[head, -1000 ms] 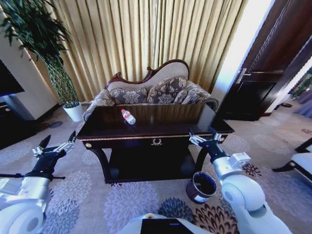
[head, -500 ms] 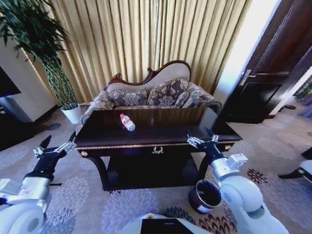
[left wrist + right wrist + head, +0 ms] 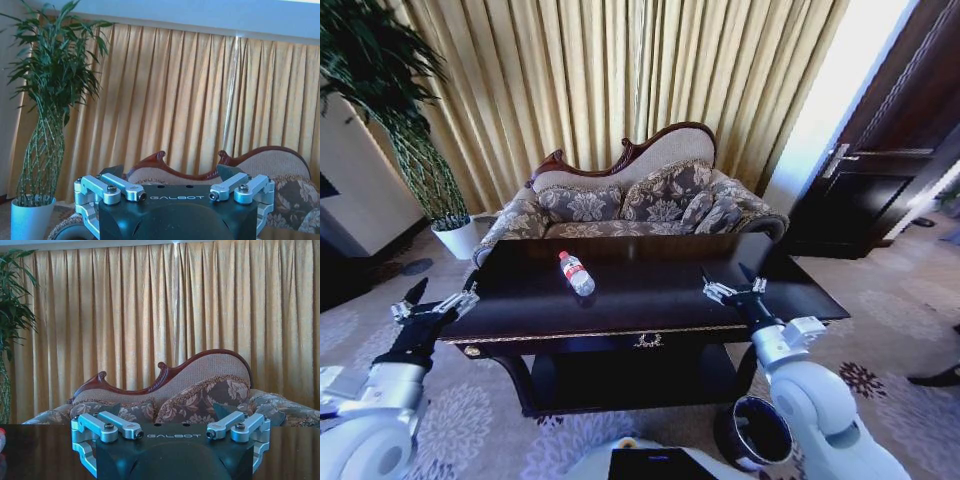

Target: Move to the front of the table and place the trash on the table into the trash bin.

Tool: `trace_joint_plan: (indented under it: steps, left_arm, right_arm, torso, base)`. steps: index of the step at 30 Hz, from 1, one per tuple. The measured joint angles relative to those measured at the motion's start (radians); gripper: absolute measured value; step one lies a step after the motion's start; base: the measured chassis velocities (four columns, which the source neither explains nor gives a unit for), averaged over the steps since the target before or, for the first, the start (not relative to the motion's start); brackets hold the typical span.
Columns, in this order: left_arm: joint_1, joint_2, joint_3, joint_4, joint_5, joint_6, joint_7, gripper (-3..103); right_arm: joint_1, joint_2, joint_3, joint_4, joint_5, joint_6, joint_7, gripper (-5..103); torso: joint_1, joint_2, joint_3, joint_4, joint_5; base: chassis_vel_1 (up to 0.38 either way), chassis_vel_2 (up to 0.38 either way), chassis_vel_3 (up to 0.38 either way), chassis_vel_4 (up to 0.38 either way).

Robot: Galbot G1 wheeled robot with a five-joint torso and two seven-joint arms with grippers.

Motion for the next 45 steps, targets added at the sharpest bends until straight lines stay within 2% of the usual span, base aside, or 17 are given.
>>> trace_joint_plan:
  steps: [4, 5, 6, 8, 12, 13, 15, 18, 19, 24, 25, 29, 30, 34, 35, 39, 45]
  left_arm:
    - [-0.034, 0.035, 0.031, 0.0, 0.006, -0.006, -0.061, 100]
    - [-0.063, 0.063, 0.047, 0.0, 0.002, -0.003, -0.1, 100]
    - [-0.143, 0.148, 0.104, 0.017, -0.025, 0.023, -0.218, 100]
    - [-0.156, 0.164, 0.114, 0.021, -0.032, 0.03, -0.236, 100]
    - [-0.237, 0.3, 0.168, 0.075, -0.095, 0.061, -0.294, 100]
    - [-0.237, 0.3, 0.168, 0.075, -0.095, 0.061, -0.294, 100]
    - [-0.271, 0.359, 0.179, 0.101, -0.146, 0.08, -0.315, 100]
    - [-0.348, 0.444, 0.203, 0.114, -0.282, 0.151, -0.422, 100]
    - [-0.348, 0.444, 0.203, 0.114, -0.282, 0.151, -0.422, 100]
    - [-0.481, 0.539, 0.311, 0.107, -0.459, 0.243, -0.629, 100]
    - [-0.481, 0.539, 0.311, 0.107, -0.459, 0.243, -0.629, 100]
    - [-0.585, 0.601, 0.428, 0.098, -0.522, 0.297, -0.743, 100]
    - [-0.585, 0.601, 0.428, 0.098, -0.522, 0.297, -0.743, 100]
    - [-0.818, 0.645, 0.663, 0.104, -0.624, 0.329, -0.888, 100]
    - [-0.818, 0.645, 0.663, 0.104, -0.624, 0.329, -0.888, 100]
    - [-0.966, 0.653, 0.838, 0.155, -0.655, 0.343, -0.945, 100]
    - [-1.079, 0.648, 0.983, 0.201, -0.687, 0.36, -1.01, 100]
  right_arm:
    - [-0.003, 0.001, -0.003, -0.006, 0.001, 0.0, 0.0, 100]
    - [-0.003, 0.001, -0.004, -0.012, 0.0, 0.002, 0.001, 100]
    - [-0.003, 0.0, -0.004, -0.021, 0.0, 0.005, 0.002, 100]
    - [-0.004, 0.0, -0.004, -0.022, 0.001, 0.006, 0.002, 100]
    - [-0.019, 0.002, 0.003, -0.027, 0.004, 0.006, 0.004, 100]
    - [-0.019, 0.002, 0.003, -0.027, 0.004, 0.006, 0.004, 100]
    - [-0.026, 0.005, 0.005, -0.032, 0.01, 0.007, 0.005, 100]
    - [-0.023, 0.006, 0.003, -0.046, 0.017, 0.007, 0.007, 100]
    - [-0.023, 0.006, 0.003, -0.046, 0.017, 0.007, 0.007, 100]
    - [-0.009, 0.006, -0.009, -0.08, 0.017, 0.007, 0.007, 100]
    - [-0.009, 0.006, -0.009, -0.08, 0.017, 0.007, 0.007, 100]
    - [-0.001, 0.005, -0.01, -0.097, 0.019, 0.006, 0.007, 100]
    - [-0.001, 0.005, -0.01, -0.097, 0.019, 0.006, 0.007, 100]
    - [0.009, 0.006, -0.007, -0.112, 0.027, 0.006, 0.007, 100]
    - [0.009, 0.006, -0.007, -0.112, 0.027, 0.006, 0.007, 100]
    - [0.019, 0.007, 0.0, -0.129, 0.035, 0.006, 0.008, 100]
    - [0.04, 0.01, 0.0, -0.151, 0.043, 0.006, 0.008, 100]
  torso:
    - [0.0, 0.0, 0.0, 0.0001, 0.0]
    - [0.0, 0.0, 0.0, 0.0, 0.0002]
    - [0.001, 0.0, 0.0, -0.0003, -0.0003]
    - [0.001, 0.0, 0.0, -0.0005, -0.0002]
    - [0.001, 0.0, 0.0, -0.0001, -0.0003]
    - [0.001, 0.0, 0.0, -0.0001, -0.0003]
    - [0.001, 0.0, 0.0, -0.0002, 0.0]
    - [0.001, 0.0, 0.0, -0.0002, -0.0001]
    - [0.001, 0.0, 0.0, -0.0002, -0.0001]
    - [0.001, 0.0, 0.0, -0.0002, 0.0]
    - [0.001, 0.0, 0.0, -0.0002, 0.0]
    - [0.001, 0.0, 0.0, 0.0, 0.0]
    - [0.001, 0.0, 0.0, 0.0, 0.0]
    - [0.001, 0.0, 0.0, -0.0004, 0.0001]
    - [0.001, 0.0, 0.0, -0.0004, 0.0001]
    - [0.001, 0.0, 0.0, -0.0002, 0.0001]
    - [0.001, 0.0, 0.0, 0.0001, -0.0001]
  base:
    - [0.0, 0.0, 0.0, 0.0]
    - [0.0, 0.0, 0.0, 0.0]
    - [0.0, 0.0, 0.0, 0.0]
    - [0.0, 0.0, 0.0, 0.0]
    - [0.0, 0.0, 0.0, 0.0]
    - [0.0, 0.0, 0.0, 0.0]
    - [0.0, 0.0, 0.0, 0.0]
    - [0.0, 0.0, 0.0, 0.0]
    - [0.0, 0.0, 0.0, 0.0]
    - [0.0, 0.0, 0.0, 0.0]
    - [0.0, 0.0, 0.0, 0.0]
    - [0.0, 0.0, 0.0, 0.0]
    - [0.0, 0.0, 0.0, 0.0]
    - [0.0, 0.0, 0.0, 0.0]
    - [0.0, 0.0, 0.0, 0.0]
    - [0.0, 0.0, 0.0, 0.0]
    - [0.0, 0.0, 0.0, 0.0]
